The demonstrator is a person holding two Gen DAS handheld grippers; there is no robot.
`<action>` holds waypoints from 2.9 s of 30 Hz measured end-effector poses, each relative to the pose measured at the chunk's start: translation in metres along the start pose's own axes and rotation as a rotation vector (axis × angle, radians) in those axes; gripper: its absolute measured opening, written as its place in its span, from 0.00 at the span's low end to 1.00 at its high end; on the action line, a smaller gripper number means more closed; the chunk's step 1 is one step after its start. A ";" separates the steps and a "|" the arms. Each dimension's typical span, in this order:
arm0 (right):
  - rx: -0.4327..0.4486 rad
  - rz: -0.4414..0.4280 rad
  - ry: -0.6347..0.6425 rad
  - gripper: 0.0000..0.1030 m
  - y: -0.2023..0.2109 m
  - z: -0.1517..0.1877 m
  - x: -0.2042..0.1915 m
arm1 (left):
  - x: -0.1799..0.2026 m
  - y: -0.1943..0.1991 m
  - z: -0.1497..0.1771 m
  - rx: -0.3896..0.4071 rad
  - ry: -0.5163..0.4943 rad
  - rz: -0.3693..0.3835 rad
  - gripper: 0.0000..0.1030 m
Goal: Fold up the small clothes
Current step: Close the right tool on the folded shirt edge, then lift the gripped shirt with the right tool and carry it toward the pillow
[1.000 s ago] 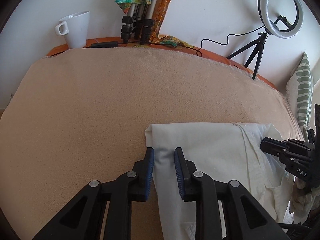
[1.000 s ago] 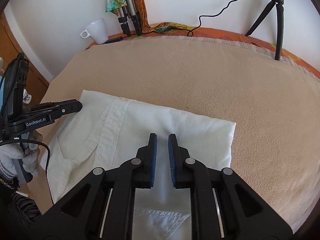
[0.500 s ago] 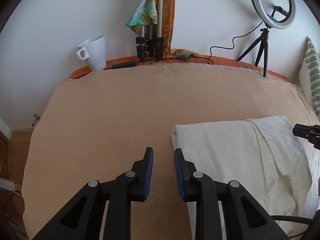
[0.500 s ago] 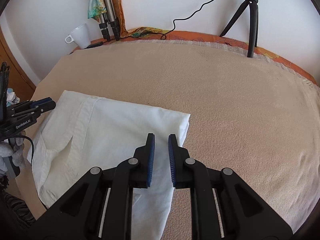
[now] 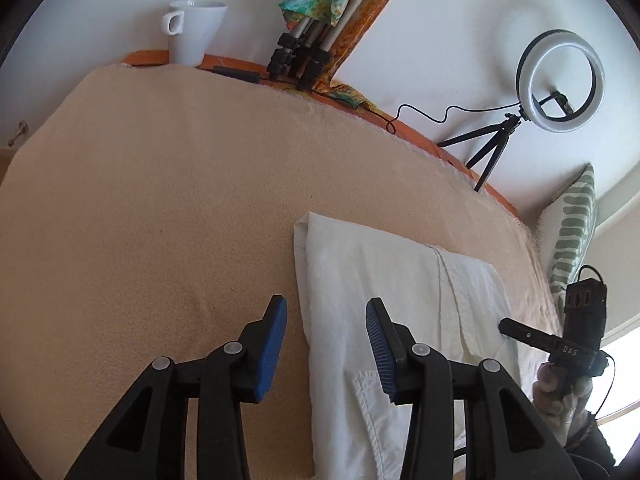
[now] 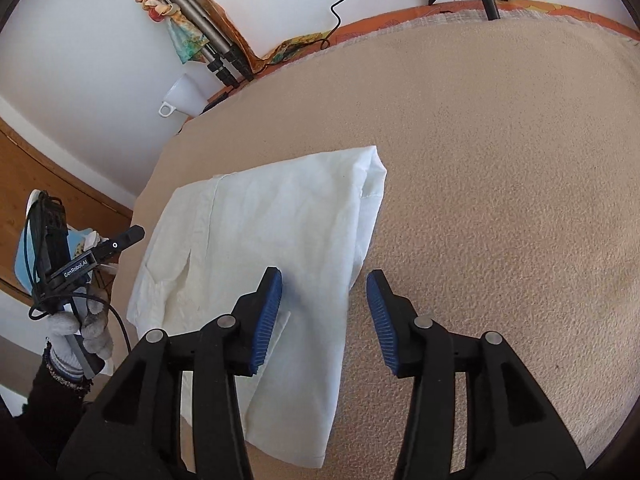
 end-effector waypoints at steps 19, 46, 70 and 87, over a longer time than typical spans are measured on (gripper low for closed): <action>-0.019 -0.185 -0.061 0.29 -0.014 -0.003 0.008 | 0.000 -0.030 -0.001 -0.082 0.067 0.102 0.24; -0.018 -0.244 -0.116 0.17 -0.015 0.000 0.018 | 0.011 -0.022 0.006 -0.058 0.031 0.061 0.13; 0.211 0.009 -0.005 0.13 0.117 -0.007 0.037 | 0.172 -0.047 -0.013 0.000 -0.224 0.054 0.10; 0.337 0.172 -0.091 0.13 0.207 -0.054 0.130 | 0.318 -0.150 -0.069 -0.036 -0.372 0.057 0.10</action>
Point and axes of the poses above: each gripper's, at about its wrist camera, not at the fingertips, and y roughly against the way its jaws point, x to its right, z to its underside, the point moved 4 cm from there along -y, roughly the way its jaws point, and after that the axes turned 15 degrees about -x, right-handed, at the moved point
